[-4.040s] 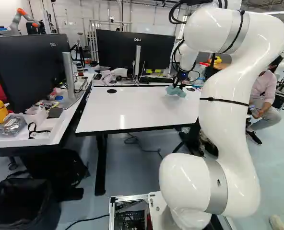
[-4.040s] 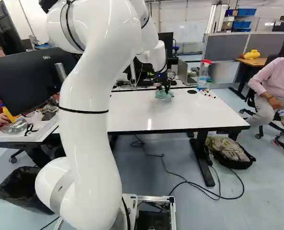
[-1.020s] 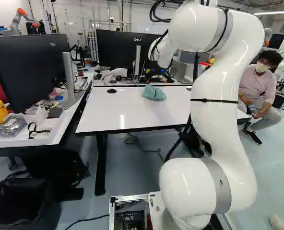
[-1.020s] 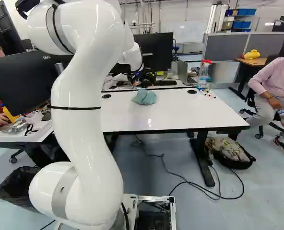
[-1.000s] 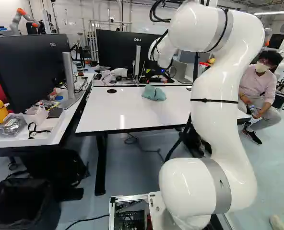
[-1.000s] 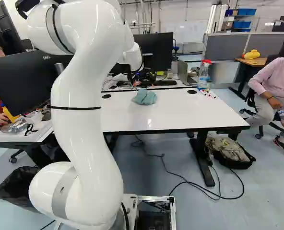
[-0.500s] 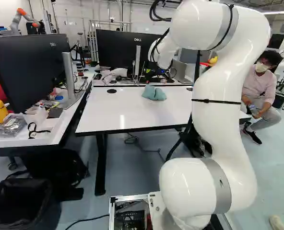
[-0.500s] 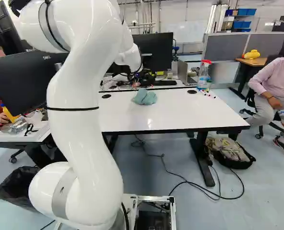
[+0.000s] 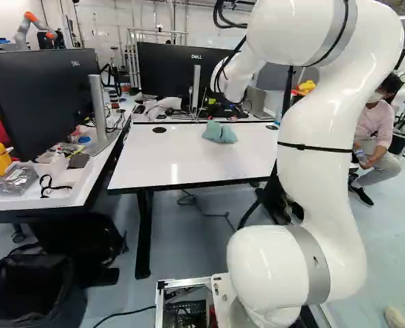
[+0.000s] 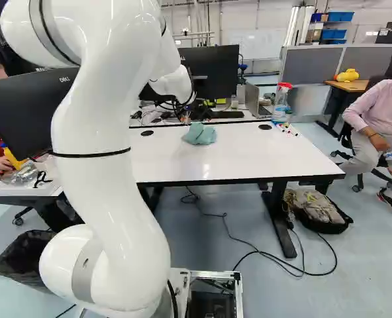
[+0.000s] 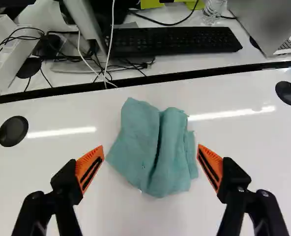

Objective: Clean the table with the green towel

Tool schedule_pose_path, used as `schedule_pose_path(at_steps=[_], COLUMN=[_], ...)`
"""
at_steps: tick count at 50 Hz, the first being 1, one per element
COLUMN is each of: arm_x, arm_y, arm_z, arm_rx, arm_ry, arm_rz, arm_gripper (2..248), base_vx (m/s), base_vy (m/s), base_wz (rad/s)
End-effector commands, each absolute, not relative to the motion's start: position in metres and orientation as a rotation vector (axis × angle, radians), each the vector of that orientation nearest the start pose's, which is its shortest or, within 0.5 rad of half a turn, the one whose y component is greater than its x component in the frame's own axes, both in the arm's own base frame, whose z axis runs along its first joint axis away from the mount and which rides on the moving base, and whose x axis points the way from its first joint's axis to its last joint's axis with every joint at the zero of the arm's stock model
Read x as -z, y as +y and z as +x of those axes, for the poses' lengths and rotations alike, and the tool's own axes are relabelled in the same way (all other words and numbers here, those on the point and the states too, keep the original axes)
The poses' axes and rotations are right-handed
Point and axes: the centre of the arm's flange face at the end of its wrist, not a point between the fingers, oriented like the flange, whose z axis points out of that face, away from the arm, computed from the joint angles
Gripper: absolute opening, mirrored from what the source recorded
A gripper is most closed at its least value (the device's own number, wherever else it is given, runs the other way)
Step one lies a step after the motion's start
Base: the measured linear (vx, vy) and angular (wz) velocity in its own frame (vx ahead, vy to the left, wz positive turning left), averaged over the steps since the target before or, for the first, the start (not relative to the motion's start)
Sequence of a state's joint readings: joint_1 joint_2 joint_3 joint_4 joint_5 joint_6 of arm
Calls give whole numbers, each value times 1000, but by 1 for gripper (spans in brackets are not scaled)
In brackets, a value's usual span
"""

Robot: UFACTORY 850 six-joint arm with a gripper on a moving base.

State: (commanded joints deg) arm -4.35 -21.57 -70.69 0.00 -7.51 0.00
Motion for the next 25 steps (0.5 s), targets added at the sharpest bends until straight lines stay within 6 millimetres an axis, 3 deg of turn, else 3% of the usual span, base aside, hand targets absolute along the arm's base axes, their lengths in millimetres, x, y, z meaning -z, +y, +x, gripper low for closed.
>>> schedule_pose_path(at_steps=[25], arm_x=[-477], arm_y=[-35], arm_z=[566], arm_rx=[1265], arm_ry=[89], arm_rz=[-2901], arm_gripper=[247], base_vx=[0], base_vy=[0], base_wz=[0])
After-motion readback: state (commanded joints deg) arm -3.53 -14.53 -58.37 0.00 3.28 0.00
